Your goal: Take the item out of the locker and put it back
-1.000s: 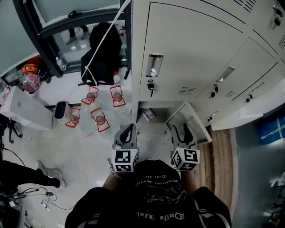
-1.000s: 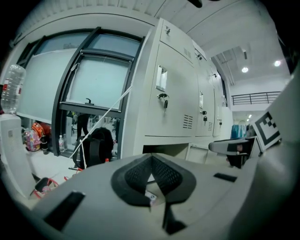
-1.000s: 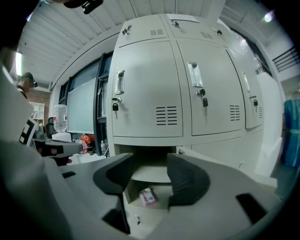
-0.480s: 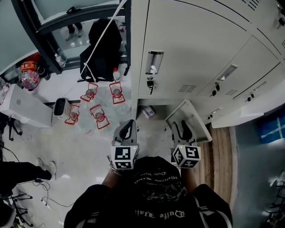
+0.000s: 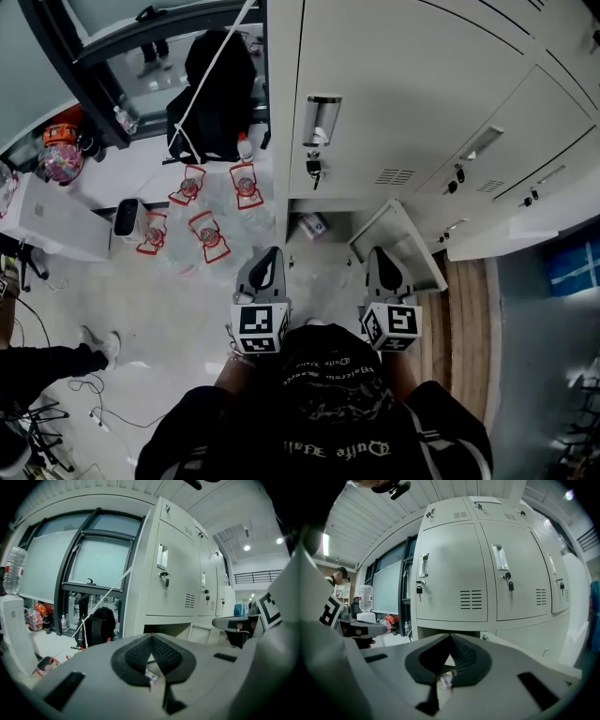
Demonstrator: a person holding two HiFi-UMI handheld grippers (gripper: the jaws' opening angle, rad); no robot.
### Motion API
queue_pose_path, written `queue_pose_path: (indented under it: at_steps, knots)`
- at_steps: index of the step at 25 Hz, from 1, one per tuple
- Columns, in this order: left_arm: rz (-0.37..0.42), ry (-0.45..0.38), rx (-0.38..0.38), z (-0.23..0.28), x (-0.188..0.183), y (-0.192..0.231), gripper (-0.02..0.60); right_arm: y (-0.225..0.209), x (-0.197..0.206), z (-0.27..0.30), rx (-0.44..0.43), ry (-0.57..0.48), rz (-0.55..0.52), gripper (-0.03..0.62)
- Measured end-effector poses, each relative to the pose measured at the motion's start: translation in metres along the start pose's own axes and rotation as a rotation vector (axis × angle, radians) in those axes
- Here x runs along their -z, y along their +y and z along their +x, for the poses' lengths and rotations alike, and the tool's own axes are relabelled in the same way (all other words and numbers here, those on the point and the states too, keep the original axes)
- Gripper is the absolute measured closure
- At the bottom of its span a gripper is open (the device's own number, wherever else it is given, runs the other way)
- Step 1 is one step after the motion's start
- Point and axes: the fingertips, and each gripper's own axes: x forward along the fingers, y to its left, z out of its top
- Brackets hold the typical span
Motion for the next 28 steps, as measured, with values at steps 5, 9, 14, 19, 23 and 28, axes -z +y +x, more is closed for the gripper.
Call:
queue_pose_path:
  at_steps: [5, 9, 14, 19, 23, 28]
  knots:
    - [-0.003, 0.008, -0.005, -0.004, 0.004, -0.002, 0.575, 0.003, 0.0, -0.003, -0.004, -0.01, -0.05, 0.591]
    - [0.006, 0.016, -0.007, -0.005, 0.007, -0.004, 0.575, 0.003, 0.002, -0.006, -0.003, -0.008, -0.041, 0.591]
    - [0.016, 0.015, -0.005, -0.005, 0.008, -0.009, 0.575, 0.0, 0.007, -0.008, -0.002, 0.003, -0.018, 0.591]
    - [0.02, 0.03, -0.006, -0.005, 0.013, -0.013, 0.575, -0.001, 0.01, -0.007, -0.014, 0.012, -0.031, 0.591]
    - [0.023, 0.024, -0.009, -0.003, 0.011, -0.013, 0.575, 0.0, 0.01, -0.005, -0.023, 0.012, -0.039, 0.591]
    - [0.02, 0.029, -0.009, 0.0, 0.011, -0.016, 0.575, -0.002, 0.009, -0.003, -0.024, 0.015, -0.041, 0.591]
